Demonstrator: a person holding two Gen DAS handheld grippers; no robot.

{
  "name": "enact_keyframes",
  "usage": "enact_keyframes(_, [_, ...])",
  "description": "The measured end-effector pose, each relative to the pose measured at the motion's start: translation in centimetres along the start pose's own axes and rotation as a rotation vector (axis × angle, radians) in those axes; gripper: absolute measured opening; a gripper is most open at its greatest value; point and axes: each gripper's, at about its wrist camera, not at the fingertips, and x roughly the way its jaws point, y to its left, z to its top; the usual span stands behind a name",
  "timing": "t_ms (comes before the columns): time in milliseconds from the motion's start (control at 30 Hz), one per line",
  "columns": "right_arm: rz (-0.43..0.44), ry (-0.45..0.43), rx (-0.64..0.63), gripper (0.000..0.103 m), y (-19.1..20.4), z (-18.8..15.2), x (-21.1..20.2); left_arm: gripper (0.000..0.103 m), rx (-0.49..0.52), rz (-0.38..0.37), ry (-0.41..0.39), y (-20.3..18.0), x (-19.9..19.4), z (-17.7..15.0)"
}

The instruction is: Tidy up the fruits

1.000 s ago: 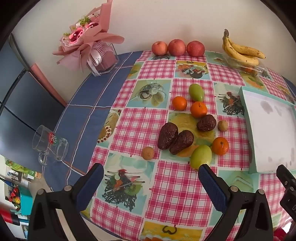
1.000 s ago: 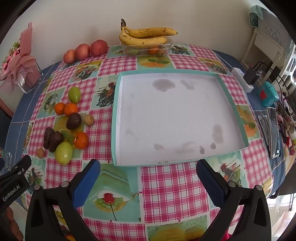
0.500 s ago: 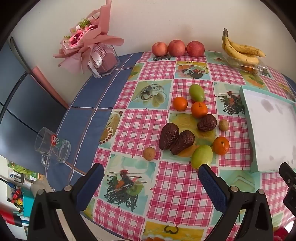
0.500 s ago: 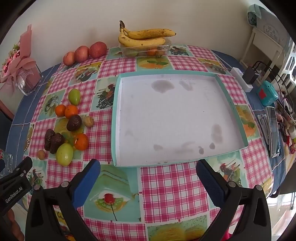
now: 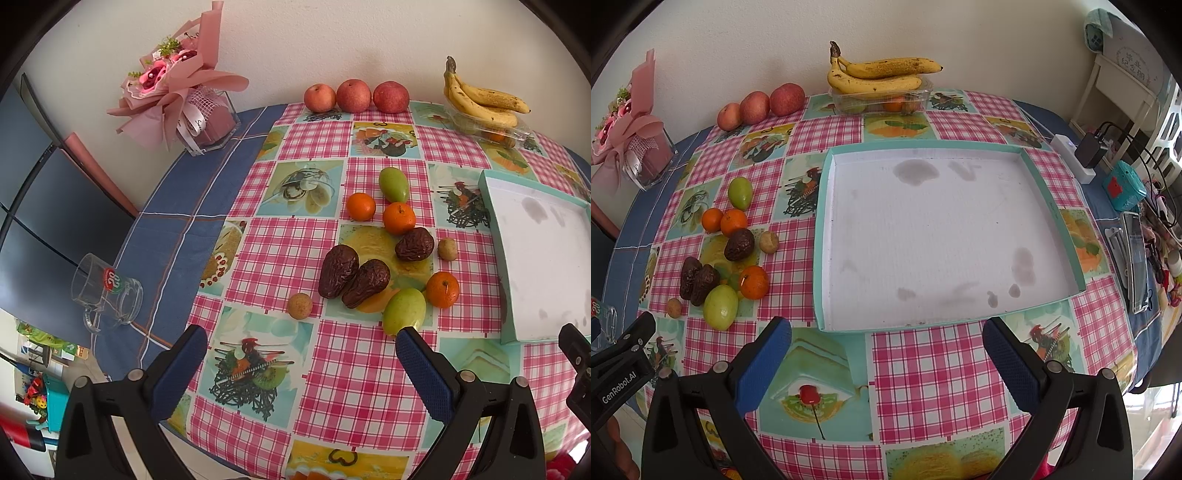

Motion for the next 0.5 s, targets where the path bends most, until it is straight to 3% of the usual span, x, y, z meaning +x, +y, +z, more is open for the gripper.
enact_keyframes(500, [-0.001, 0.000, 0.000, 0.103, 0.03, -0.01, 0.00, 0.103, 0.003, -0.002, -0.001, 0.20, 0.03, -0.04])
